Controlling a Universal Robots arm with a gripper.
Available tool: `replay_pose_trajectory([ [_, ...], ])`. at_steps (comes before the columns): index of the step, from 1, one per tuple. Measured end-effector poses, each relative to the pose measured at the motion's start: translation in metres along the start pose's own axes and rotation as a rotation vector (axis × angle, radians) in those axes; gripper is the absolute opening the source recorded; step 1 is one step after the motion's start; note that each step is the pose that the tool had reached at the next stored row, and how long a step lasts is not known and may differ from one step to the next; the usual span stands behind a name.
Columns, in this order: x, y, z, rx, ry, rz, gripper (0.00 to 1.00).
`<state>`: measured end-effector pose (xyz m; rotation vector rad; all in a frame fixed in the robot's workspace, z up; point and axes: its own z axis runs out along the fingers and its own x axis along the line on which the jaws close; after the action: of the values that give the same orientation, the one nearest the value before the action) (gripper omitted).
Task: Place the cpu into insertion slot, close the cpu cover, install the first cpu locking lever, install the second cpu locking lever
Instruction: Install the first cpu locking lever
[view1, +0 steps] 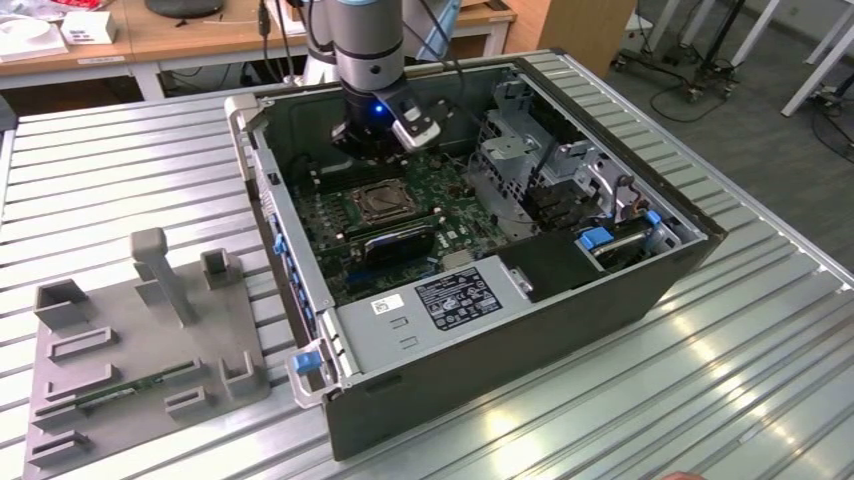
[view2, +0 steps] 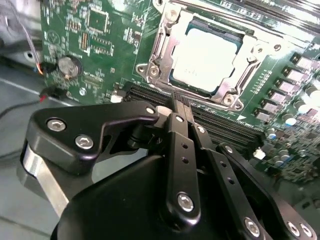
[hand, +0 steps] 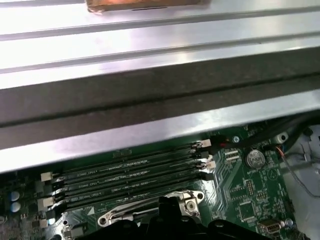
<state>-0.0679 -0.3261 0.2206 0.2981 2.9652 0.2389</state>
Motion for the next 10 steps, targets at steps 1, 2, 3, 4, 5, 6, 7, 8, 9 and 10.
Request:
replay_pose_trajectory([
  [1, 0.0000, 0.0000, 0.0000, -0.0020, 0.0028, -0.015, 0.11],
  [2, 0.0000, 0.0000, 0.0000, -0.0042, 0.0057, -0.031, 0.11],
  [3, 0.0000, 0.0000, 0.0000, -0.0065, 0.0086, -0.047, 0.11],
  [4, 0.0000, 0.0000, 0.0000, -0.0091, 0.0119, -0.066, 0.11],
  [5, 0.0000, 0.0000, 0.0000, -0.0114, 0.0150, -0.083, 0.11],
  [6, 0.0000, 0.0000, 0.0000, -0.0136, 0.0180, -0.100, 0.11],
  [7, 0.0000, 0.0000, 0.0000, -0.0159, 0.0210, -0.116, 0.11],
  [8, 0.0000, 0.0000, 0.0000, -0.0181, 0.0241, -0.132, 0.11],
  [9, 0.0000, 0.0000, 0.0000, -0.0200, 0.0271, -0.148, 0.11],
  [10, 0.0000, 0.0000, 0.0000, -0.0208, 0.0311, -0.162, 0.11],
])
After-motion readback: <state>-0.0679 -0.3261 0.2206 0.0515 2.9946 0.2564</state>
